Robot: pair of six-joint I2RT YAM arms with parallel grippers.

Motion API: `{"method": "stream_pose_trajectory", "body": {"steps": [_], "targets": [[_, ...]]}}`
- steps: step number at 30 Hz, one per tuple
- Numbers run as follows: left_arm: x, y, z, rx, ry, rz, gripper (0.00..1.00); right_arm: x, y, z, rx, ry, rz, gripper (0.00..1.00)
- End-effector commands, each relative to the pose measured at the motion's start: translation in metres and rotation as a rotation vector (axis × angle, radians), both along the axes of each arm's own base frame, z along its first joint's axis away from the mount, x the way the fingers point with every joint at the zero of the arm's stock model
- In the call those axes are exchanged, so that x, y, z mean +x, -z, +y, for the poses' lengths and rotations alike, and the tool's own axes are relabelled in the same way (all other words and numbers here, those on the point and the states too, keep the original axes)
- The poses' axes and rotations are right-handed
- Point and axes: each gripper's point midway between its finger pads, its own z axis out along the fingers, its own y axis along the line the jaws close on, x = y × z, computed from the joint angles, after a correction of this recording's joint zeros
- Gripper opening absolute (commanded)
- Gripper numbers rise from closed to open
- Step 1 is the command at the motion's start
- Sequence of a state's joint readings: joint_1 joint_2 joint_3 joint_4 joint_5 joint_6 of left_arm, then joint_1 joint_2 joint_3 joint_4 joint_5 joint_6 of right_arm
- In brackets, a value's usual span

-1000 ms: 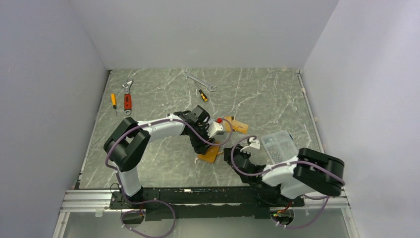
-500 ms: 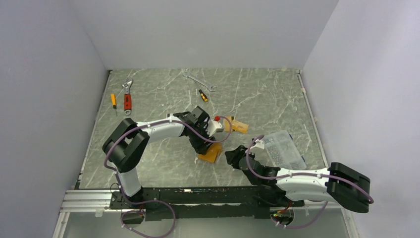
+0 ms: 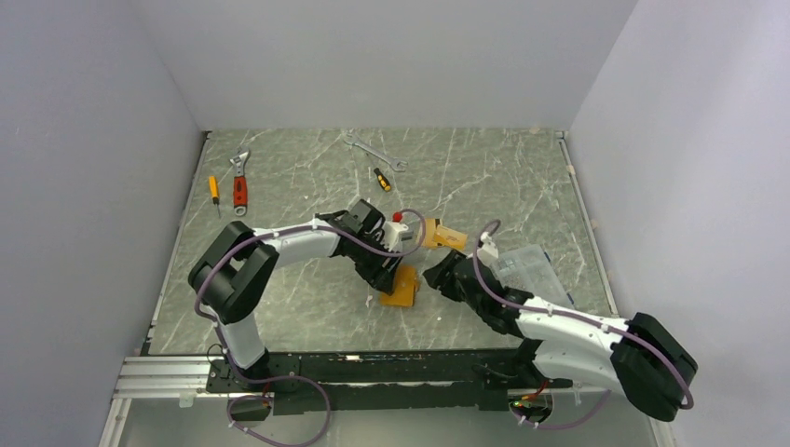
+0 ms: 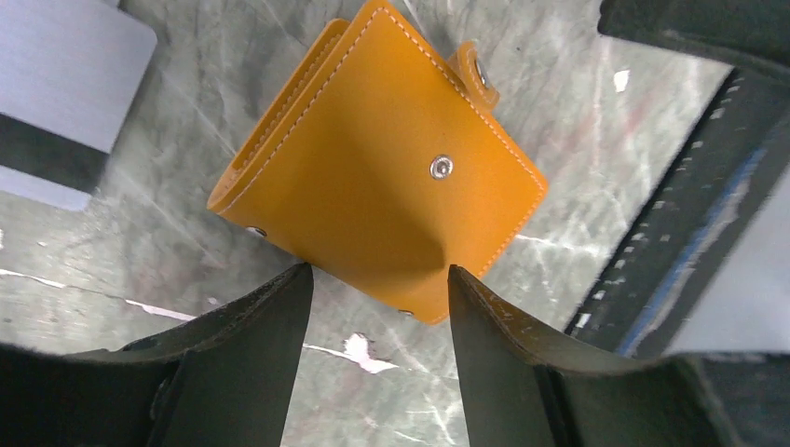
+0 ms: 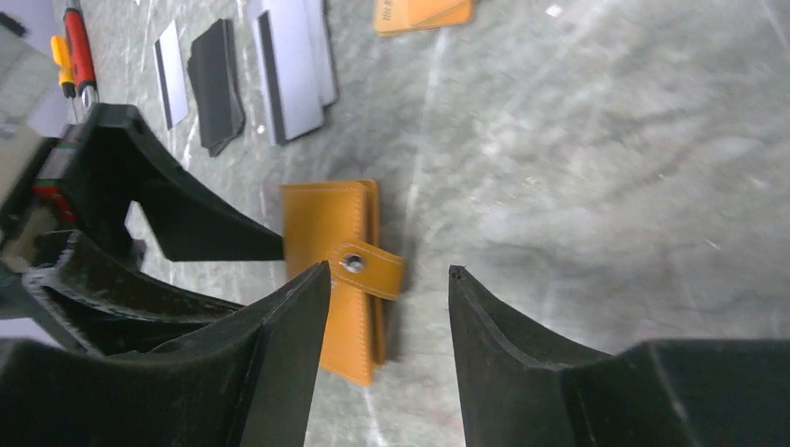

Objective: Put the credit cards into the card holder
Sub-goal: Close the card holder at the center of the board.

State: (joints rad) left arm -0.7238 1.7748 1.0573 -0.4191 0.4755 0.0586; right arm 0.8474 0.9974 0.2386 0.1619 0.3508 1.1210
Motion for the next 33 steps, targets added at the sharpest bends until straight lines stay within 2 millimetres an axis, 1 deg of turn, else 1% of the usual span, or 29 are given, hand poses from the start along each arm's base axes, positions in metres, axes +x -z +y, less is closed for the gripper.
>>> {"method": "stream_pose_trajectory", "body": {"steps": [1, 3, 5, 8, 10, 15, 18, 21, 25, 28, 30, 33], "targets": [[-0.025, -0.001, 0.003, -0.102, -0.124, 0.242, 0.62, 0.004, -0.024, 0.024, -0.074, -0.133, 0.061, 0.54], [-0.026, -0.002, 0.003, -0.135, -0.143, 0.247, 0.63, 0.003, -0.022, 0.027, -0.127, -0.151, 0.120, 0.56], [-0.022, -0.006, 0.004, -0.162, -0.152, 0.223, 0.63, 0.005, -0.021, 0.030, -0.180, -0.156, 0.189, 0.57], [-0.012, -0.019, 0.005, -0.212, -0.150, 0.181, 0.65, 0.005, -0.016, 0.029, -0.259, -0.156, 0.260, 0.56], [-0.002, -0.028, 0.013, -0.215, -0.163, 0.124, 0.66, 0.005, -0.012, 0.028, -0.306, -0.160, 0.301, 0.56], [0.027, -0.050, 0.039, -0.251, -0.248, 0.019, 0.66, 0.008, -0.001, 0.023, -0.421, -0.163, 0.363, 0.53], [0.033, -0.060, 0.048, -0.257, -0.245, -0.044, 0.68, 0.010, 0.002, 0.027, -0.439, -0.178, 0.380, 0.51], [0.037, -0.066, 0.051, -0.248, -0.224, -0.084, 0.71, 0.013, 0.003, 0.032, -0.447, -0.191, 0.385, 0.49], [0.045, -0.063, 0.055, -0.200, -0.184, -0.139, 0.72, 0.016, 0.004, 0.039, -0.466, -0.207, 0.384, 0.49], [0.049, -0.054, 0.060, -0.136, -0.168, -0.139, 0.71, 0.019, 0.001, 0.047, -0.475, -0.224, 0.373, 0.49], [0.050, -0.050, 0.062, -0.118, -0.153, -0.152, 0.73, 0.019, 0.000, 0.051, -0.484, -0.232, 0.375, 0.49], [0.052, -0.048, 0.066, -0.100, -0.127, -0.194, 0.74, 0.019, 0.005, 0.052, -0.510, -0.241, 0.399, 0.49]]}}
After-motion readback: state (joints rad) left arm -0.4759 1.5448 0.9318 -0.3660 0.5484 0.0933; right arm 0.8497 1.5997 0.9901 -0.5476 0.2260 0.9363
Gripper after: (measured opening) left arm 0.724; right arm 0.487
